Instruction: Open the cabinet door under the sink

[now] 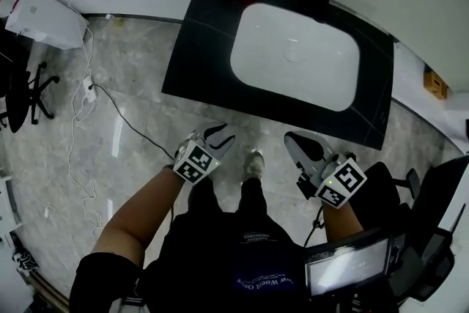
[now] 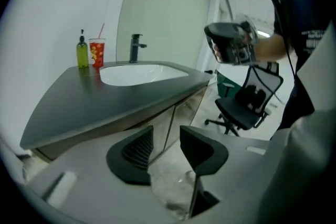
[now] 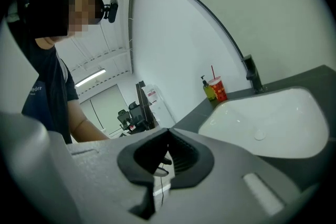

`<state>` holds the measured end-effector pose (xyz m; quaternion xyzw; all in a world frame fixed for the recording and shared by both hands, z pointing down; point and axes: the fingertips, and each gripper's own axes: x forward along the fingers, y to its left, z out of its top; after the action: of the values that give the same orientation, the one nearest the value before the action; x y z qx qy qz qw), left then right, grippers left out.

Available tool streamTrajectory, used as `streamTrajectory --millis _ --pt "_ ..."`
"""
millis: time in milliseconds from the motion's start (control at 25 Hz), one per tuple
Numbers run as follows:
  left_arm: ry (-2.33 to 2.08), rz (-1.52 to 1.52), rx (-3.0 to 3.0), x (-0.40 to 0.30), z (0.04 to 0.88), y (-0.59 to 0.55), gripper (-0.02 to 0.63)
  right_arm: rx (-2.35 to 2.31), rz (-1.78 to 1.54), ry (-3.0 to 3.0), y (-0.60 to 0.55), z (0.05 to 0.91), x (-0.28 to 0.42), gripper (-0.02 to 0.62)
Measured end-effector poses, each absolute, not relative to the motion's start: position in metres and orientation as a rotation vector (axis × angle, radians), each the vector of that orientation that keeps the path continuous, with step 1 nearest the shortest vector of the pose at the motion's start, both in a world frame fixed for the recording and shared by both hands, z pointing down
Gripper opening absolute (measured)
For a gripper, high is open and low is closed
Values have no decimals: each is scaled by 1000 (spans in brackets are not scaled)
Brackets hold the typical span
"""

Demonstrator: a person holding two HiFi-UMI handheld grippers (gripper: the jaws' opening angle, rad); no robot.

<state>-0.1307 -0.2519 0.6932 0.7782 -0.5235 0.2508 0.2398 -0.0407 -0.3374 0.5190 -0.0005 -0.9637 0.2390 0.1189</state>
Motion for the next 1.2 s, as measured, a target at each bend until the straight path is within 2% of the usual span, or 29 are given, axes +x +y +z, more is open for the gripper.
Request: streamTrajectory --millis 160,360,520,680,840,1200 --pt "-1440 1122 2250 -139 741 -259 251 0 761 -2793 -328 552 -56 2" --pt "-1506 1677 2240 -159 786 -274 371 -19 823 -2751 -314 584 -61 2" --pt "-1532 1996 2197 -166 808 -289 429 -53 834 -2721 -301 602 -58 2" --pt "-1624 2288 2090 -168 811 -302 450 -79 865 -2687 -288 615 -53 2" --pt "-1639 2412 2027 -169 820 -310 499 -79 900 -2673 -285 622 -51 2" --pt "-1761 2447 1983 -175 823 -324 547 -86 953 -2636 -276 633 -43 2"
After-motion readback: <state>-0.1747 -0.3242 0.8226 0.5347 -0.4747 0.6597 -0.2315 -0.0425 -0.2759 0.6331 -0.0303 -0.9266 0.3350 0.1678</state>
